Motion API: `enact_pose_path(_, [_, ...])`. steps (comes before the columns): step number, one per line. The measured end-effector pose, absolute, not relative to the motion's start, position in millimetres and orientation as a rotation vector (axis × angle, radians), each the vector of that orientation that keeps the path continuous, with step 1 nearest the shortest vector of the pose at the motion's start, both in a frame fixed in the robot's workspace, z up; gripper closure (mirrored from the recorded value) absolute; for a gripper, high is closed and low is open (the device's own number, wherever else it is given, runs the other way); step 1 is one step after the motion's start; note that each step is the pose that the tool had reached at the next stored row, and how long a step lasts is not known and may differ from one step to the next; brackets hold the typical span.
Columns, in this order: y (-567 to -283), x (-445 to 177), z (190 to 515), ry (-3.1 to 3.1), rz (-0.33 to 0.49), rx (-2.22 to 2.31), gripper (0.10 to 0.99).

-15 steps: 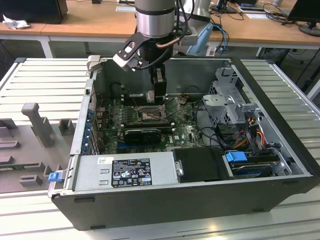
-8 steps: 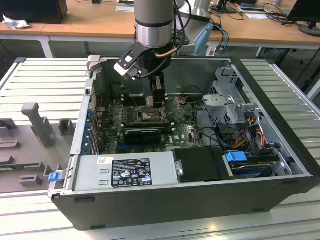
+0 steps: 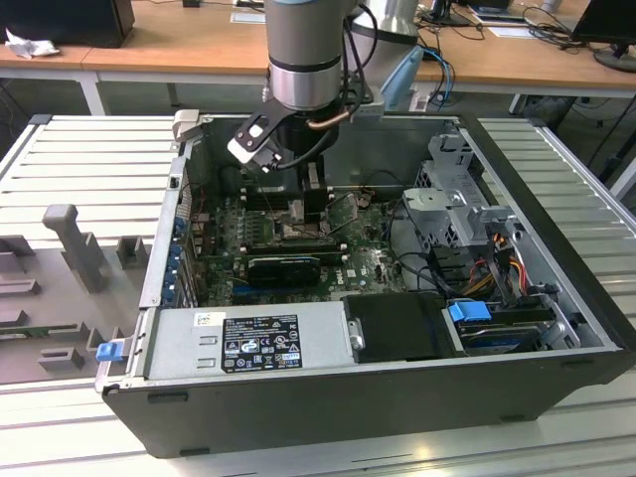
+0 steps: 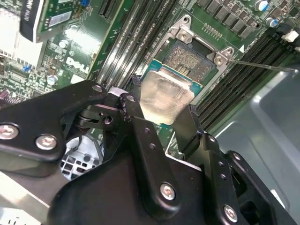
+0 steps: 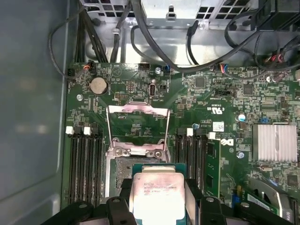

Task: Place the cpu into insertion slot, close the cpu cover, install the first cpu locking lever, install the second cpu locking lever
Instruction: 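Place the cpu into insertion slot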

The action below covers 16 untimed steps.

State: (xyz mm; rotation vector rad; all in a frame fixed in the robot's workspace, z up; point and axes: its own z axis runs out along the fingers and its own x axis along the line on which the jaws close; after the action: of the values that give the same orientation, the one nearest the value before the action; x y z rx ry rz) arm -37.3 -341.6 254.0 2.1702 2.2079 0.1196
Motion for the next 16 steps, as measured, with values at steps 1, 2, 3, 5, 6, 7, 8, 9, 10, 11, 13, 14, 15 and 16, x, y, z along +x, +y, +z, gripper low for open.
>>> enact_pose_path(1, [-341, -37, 250, 2.208, 0.12, 2.17, 0.561])
enact_pose_path(2, [-339, -37, 248, 2.208, 0.119, 2.17, 0.561])
enact_pose_path(3, [-337, -37, 246, 2.208, 0.119, 2.17, 0.561])
enact_pose_path(5, [-335, -37, 242, 2.208, 0.119, 2.17, 0.561])
enact_pose_path(6, [-333, -38, 239, 2.208, 0.119, 2.17, 0.561])
enact_pose_path(7, [-332, -40, 236, 2.207, 0.118, 2.171, 0.561])
enact_pose_path(8, [-330, -44, 232, 2.202, 0.118, 2.176, 0.561])
enact_pose_path(9, [-329, -46, 229, 2.198, 0.117, 2.18, 0.561])
enact_pose_path(10, [-328, -46, 226, 2.192, 0.117, 2.185, 0.561])
enact_pose_path(11, [-328, -46, 224, 2.178, 0.116, 2.198, 0.561])
enact_pose_path(13, [-327, -46, 222, 2.173, 0.116, 2.203, 0.561])
enact_pose_path(14, [-326, -46, 220, 2.173, 0.116, 2.203, 0.561])
enact_pose_path(15, [-326, -46, 218, 2.173, 0.116, 2.203, 0.561])
enact_pose_path(16, [-325, -46, 216, 2.173, 0.116, 2.203, 0.561])
